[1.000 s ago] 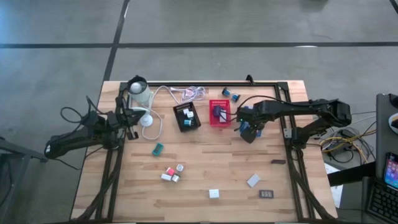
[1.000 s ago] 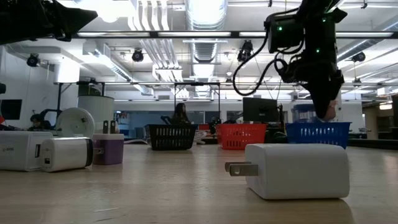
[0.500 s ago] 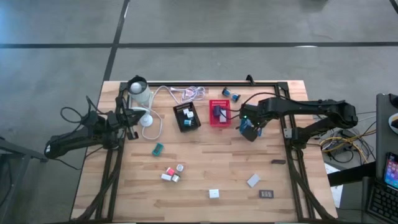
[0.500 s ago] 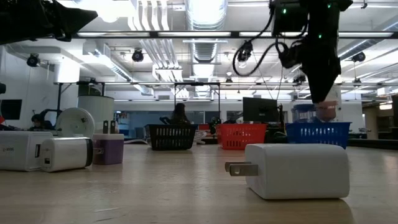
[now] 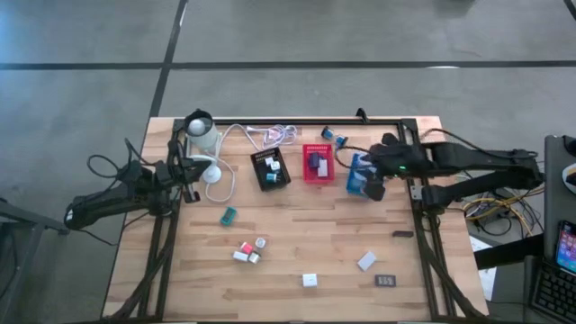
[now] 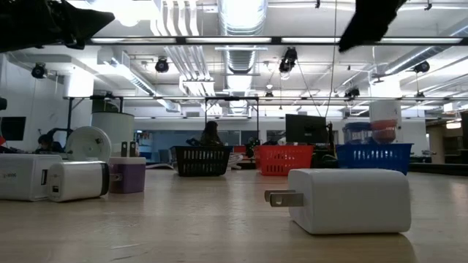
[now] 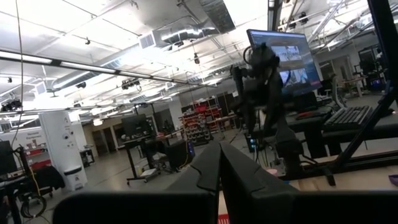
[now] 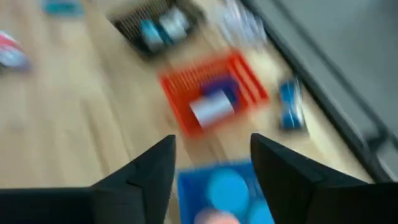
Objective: Pick & Place Office items
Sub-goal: Put the light blue digital clock into the red bin
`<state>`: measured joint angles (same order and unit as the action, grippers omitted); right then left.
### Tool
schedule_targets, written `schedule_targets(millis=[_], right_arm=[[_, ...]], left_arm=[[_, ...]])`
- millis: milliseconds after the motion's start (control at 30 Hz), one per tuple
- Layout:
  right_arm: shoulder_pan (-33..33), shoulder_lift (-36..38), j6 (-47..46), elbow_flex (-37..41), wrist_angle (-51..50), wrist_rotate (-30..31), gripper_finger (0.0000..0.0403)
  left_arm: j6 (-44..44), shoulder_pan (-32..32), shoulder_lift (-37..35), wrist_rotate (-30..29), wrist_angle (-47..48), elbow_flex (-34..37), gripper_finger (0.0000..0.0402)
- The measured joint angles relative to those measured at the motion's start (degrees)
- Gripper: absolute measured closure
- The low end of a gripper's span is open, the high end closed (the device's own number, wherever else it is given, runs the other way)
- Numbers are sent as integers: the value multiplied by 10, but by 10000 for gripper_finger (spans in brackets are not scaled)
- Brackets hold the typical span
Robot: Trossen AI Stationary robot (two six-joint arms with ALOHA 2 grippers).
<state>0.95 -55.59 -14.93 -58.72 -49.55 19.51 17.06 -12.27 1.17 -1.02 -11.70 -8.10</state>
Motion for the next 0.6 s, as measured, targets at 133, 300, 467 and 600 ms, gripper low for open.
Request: schedule_targets(millis=[133, 300, 467, 600], right_arm=[[-47, 66, 36, 34, 101, 40, 256], [-71, 139, 87, 84, 186, 44, 320], [-71, 210, 112, 155, 280, 2, 375], [-70, 262, 129, 212, 340, -6, 390]], left_arm=[[0, 0, 0, 0, 3, 0, 393], [0, 0, 0, 0, 13, 0, 392], [0, 0, 0, 0, 13, 0, 391], [0, 0, 0, 0, 15, 0, 393]])
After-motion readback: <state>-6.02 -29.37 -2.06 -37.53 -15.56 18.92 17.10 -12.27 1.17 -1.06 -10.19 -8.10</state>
